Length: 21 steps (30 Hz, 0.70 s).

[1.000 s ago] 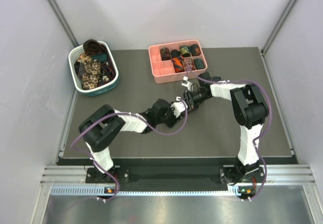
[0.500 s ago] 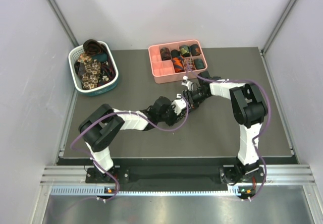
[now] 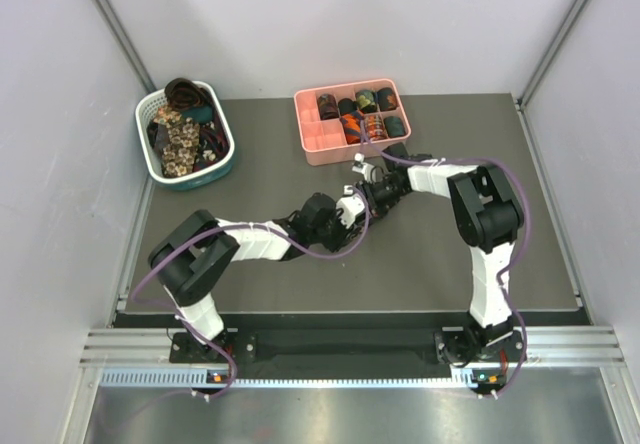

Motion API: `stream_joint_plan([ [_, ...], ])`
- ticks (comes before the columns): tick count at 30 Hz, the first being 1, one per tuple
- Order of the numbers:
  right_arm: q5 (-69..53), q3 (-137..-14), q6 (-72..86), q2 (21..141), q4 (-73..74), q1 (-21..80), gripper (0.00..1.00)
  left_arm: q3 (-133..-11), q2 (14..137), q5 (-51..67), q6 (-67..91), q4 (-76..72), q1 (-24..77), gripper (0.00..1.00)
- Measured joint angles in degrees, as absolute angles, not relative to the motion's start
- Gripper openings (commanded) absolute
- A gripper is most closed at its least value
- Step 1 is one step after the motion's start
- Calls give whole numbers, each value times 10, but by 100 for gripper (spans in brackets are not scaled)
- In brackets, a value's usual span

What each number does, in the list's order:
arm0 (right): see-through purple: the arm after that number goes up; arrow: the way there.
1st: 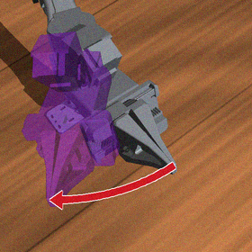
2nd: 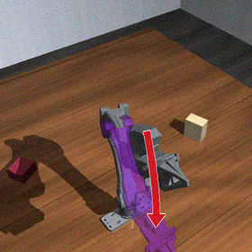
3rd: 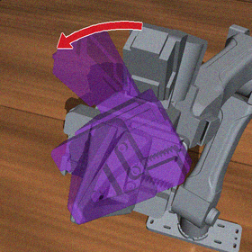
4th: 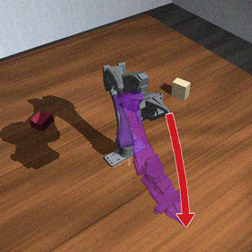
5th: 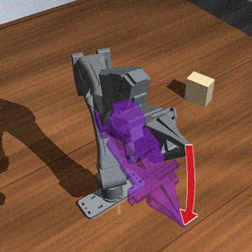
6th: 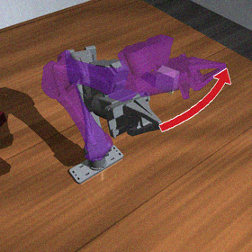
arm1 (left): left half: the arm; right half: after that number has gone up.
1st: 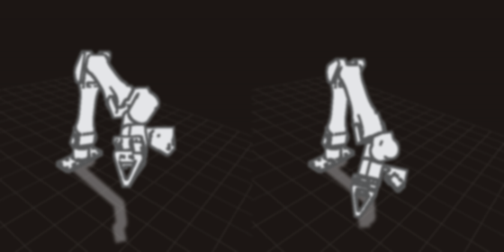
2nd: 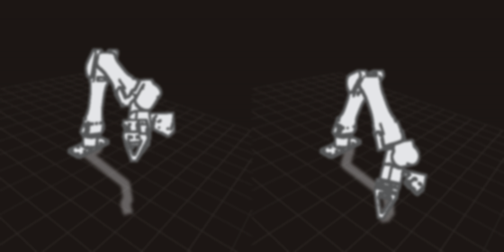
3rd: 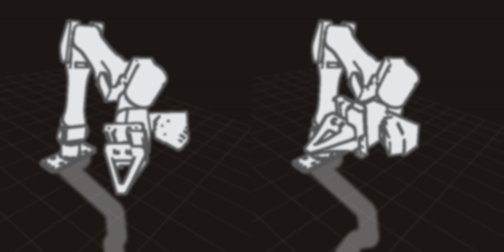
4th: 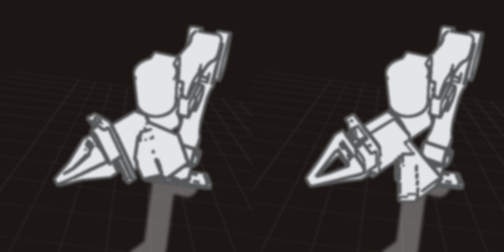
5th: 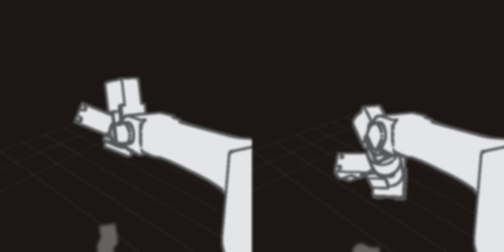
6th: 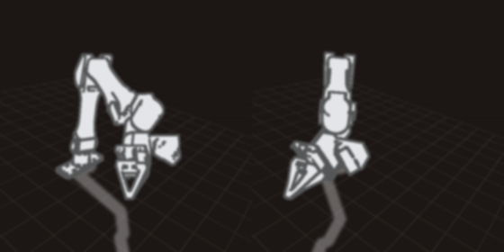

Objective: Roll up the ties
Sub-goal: Roll the tie

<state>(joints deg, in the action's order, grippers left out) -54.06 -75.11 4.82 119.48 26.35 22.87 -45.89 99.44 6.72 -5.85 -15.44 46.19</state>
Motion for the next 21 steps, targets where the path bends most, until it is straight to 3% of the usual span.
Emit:
stream_joint_plan([
  [2, -538, -751, 51, 1195, 257, 237, 0, -450, 985, 62, -55, -151, 462, 43],
  [4, -534, -751, 52, 1195, 248, 245, 0, -441, 976, 55, -52, -147, 462, 52],
  [5, -527, -751, 51, 1197, 243, 247, 0, -438, 972, 53, -49, -145, 462, 63],
  [9, -518, -750, 55, 1201, 225, 250, 0, -434, 962, 56, -38, -133, 467, 77],
  [21, -514, -750, 56, 1201, 215, 251, 0, -475, 976, 50, -38, -93, 468, 79],
])
